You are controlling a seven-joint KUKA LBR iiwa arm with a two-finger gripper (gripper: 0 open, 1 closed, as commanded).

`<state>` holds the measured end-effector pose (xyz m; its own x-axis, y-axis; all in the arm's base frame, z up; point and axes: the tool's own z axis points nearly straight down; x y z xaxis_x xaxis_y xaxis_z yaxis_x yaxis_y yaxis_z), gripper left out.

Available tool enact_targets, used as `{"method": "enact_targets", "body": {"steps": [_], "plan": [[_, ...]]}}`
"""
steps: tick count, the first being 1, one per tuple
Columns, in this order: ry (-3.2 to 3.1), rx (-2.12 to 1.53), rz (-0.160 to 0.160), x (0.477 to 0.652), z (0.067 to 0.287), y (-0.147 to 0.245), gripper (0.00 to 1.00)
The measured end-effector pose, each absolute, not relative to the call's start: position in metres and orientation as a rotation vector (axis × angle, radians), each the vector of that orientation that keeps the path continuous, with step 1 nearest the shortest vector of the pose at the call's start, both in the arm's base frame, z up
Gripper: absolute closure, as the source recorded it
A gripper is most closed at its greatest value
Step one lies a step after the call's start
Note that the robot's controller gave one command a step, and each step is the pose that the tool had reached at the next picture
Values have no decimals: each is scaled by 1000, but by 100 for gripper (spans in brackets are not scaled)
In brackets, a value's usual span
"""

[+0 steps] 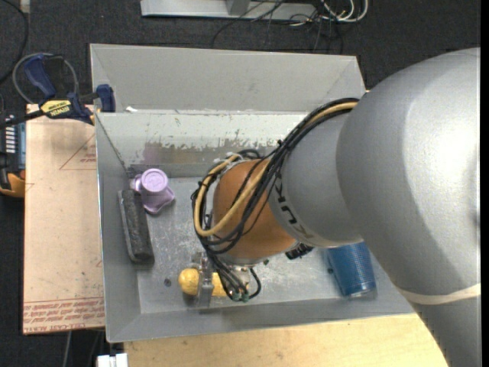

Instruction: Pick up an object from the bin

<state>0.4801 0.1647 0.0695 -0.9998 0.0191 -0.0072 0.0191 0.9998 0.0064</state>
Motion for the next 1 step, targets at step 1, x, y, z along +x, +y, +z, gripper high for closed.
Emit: {"method": "enact_targets", "body": {"steps": [1], "plan": [[3141,30,7,478,88,164,100]]}}
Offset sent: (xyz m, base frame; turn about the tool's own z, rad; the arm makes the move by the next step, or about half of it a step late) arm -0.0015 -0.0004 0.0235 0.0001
